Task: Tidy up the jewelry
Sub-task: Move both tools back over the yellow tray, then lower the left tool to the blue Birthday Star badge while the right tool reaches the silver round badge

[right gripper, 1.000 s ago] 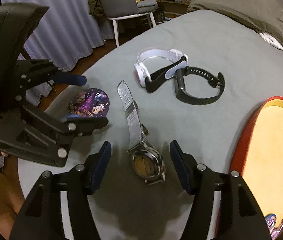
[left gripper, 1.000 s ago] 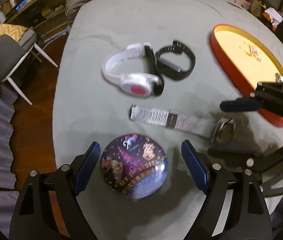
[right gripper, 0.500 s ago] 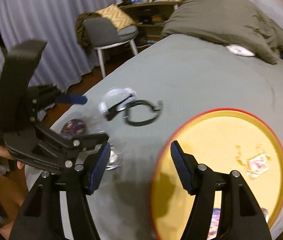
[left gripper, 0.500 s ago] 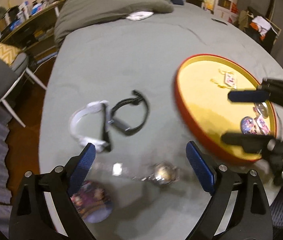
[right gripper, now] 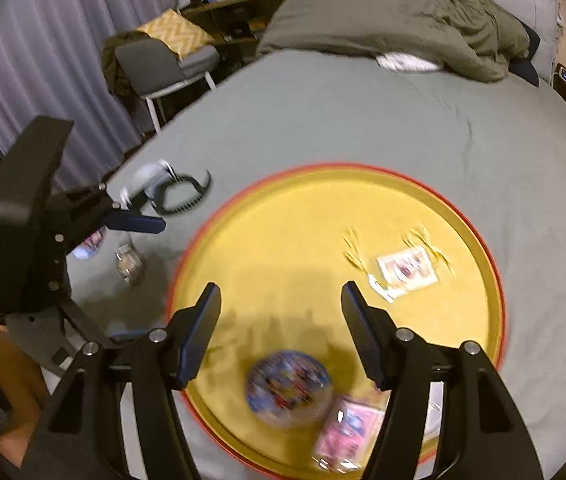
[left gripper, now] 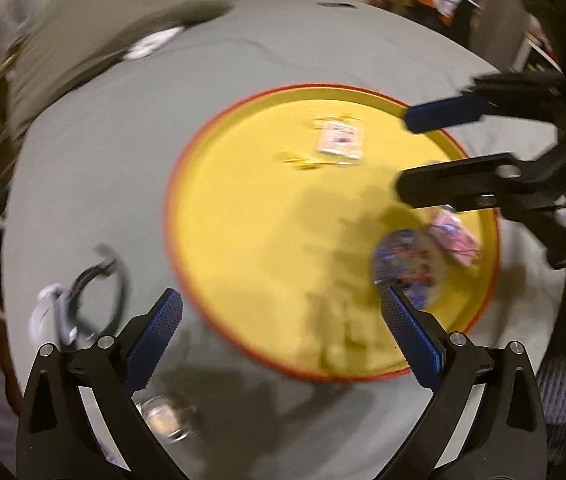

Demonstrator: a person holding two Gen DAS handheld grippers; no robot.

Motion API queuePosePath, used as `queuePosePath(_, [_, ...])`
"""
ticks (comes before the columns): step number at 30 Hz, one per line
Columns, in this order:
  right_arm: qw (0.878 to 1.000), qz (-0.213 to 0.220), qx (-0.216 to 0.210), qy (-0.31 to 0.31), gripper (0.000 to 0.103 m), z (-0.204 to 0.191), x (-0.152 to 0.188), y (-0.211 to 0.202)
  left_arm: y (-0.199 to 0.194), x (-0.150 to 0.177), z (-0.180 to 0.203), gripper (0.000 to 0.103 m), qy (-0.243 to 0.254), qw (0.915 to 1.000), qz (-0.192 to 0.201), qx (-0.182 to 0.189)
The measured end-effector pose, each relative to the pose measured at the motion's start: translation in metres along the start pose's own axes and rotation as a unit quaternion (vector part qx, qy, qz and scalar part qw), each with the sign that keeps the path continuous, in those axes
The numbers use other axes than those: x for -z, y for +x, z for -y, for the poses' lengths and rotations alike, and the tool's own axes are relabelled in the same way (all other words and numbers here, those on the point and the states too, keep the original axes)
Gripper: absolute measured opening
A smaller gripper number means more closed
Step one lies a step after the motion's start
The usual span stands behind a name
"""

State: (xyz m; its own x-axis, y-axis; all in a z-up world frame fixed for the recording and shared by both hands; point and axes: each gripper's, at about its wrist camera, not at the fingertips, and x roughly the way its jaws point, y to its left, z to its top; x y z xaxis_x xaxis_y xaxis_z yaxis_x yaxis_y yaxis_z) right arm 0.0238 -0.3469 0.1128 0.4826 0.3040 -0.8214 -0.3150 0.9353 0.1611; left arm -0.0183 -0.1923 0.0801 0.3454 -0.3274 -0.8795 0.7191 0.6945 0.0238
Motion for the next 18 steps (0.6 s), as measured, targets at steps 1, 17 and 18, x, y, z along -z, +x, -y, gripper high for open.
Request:
queuePosePath(1, [1.000, -0.011, 0.002, -0.002, 0.073, 0.005, 0.004, 0.001, 0.004, -0.004, 0.010, 0.097, 0.016, 0.9999, -0.002, 0.006])
queuePosePath(17, [0.995, -0.090, 0.050, -0.003, 0.087, 0.085, 0.059, 0.008, 0.076, -0.008, 0.106, 0.097, 0.156, 0.9847, -0.072, 0.031])
queuePosePath(18, [0.994, -0.098, 0.054, -0.008, 0.087, 0.087, 0.062, 0.011, 0.078, -0.008, 0.107, 0.097, 0.157, 0.9844, -0.073, 0.031])
